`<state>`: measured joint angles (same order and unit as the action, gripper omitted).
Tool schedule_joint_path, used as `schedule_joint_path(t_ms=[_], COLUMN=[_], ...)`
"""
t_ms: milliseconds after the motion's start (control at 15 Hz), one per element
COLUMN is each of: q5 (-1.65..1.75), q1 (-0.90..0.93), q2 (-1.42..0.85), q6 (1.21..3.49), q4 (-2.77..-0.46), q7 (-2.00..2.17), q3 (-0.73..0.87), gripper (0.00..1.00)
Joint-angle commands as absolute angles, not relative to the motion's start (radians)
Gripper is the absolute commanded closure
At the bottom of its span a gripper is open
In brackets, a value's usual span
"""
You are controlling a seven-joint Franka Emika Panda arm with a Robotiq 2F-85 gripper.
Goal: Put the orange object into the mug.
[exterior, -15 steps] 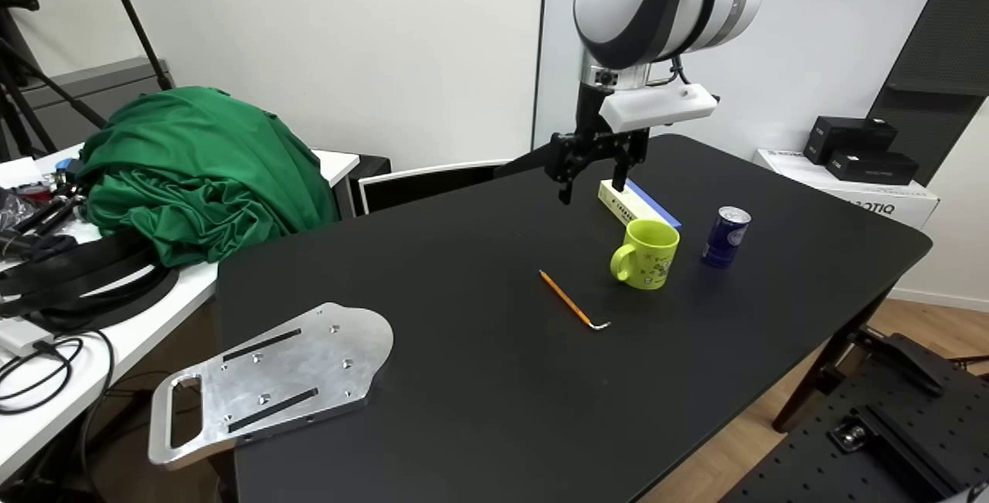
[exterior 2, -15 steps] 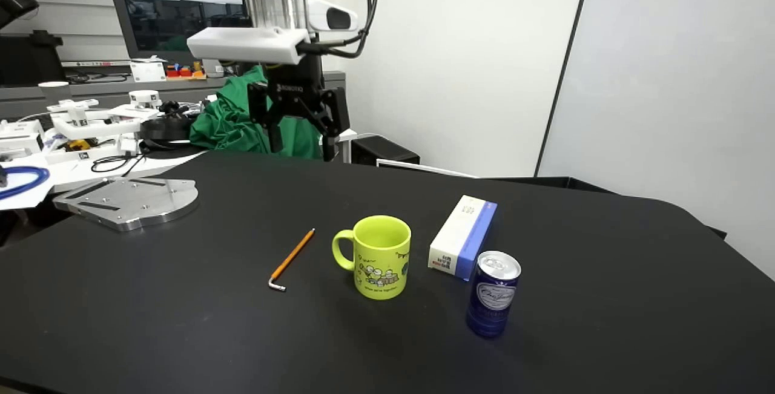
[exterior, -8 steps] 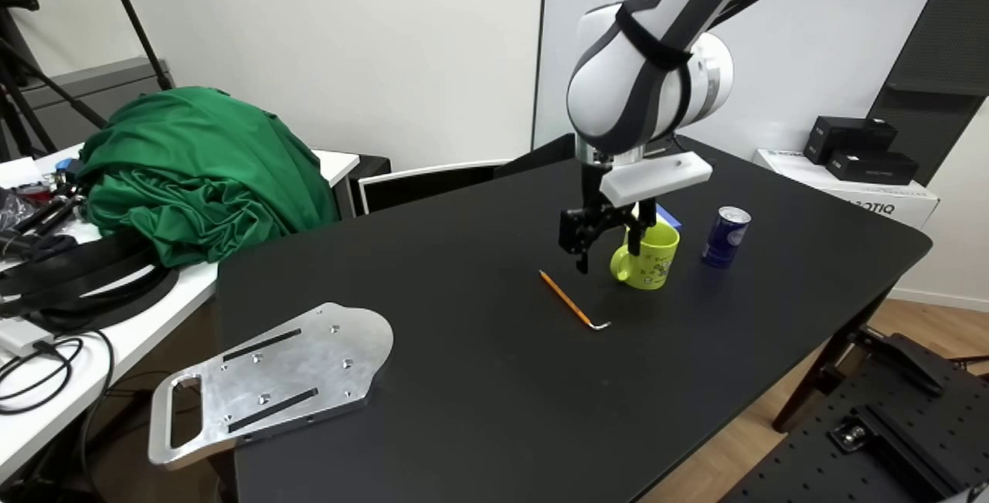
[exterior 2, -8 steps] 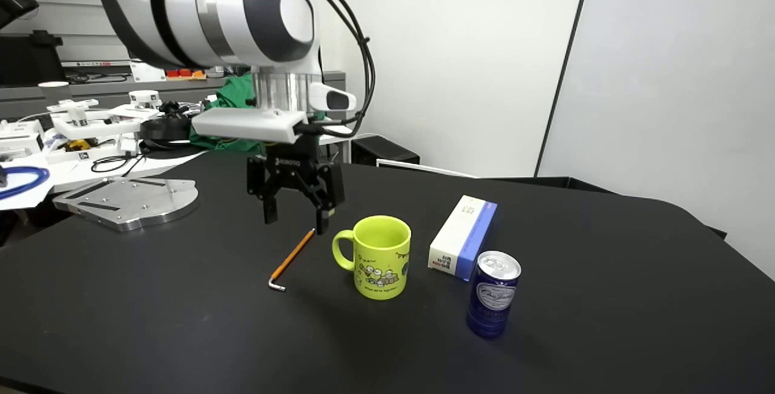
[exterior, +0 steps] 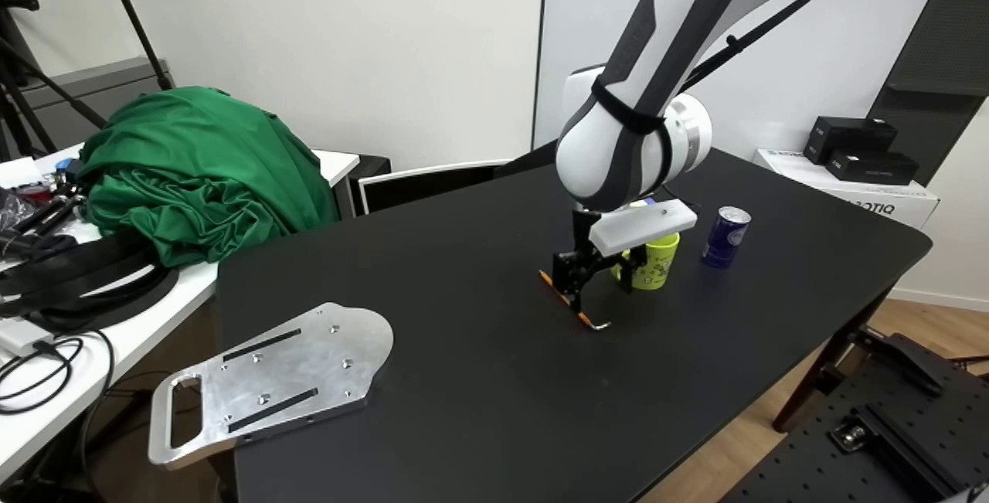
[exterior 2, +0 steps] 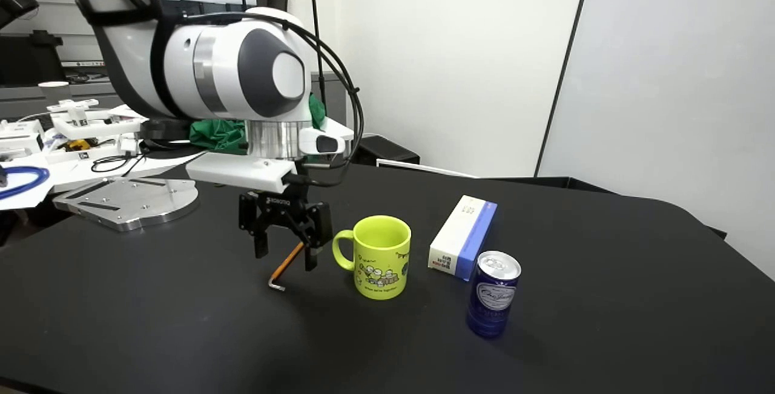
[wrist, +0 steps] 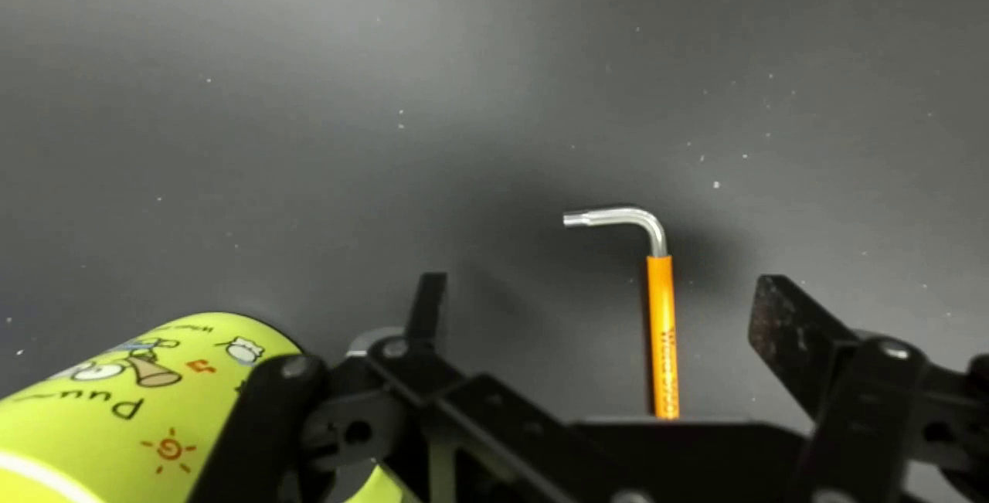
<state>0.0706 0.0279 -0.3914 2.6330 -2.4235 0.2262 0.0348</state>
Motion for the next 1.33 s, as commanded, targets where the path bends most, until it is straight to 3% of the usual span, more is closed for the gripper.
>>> schedule_joint_path(t_ms=[0,600,667,733,1267], q5=[0.017,-0.008,-0.006,-0.005,-0.030], q1=[0.036,0.102,0.116,0.138,0.184], q2=[-0.436,-0.511,-0.519,-0.526,-0.517], q6=[2.718,3.012,3.030,3.052,3.065], q4=[-2.424,-2.474,-2.478,-2.481,-2.496], q7=[0.225,0.214,0.211,0.214,0.212], q3=[0.029,0.068,0.080,0.100,0.140], gripper=[0.00,0.00,0.25,0.26,0.80])
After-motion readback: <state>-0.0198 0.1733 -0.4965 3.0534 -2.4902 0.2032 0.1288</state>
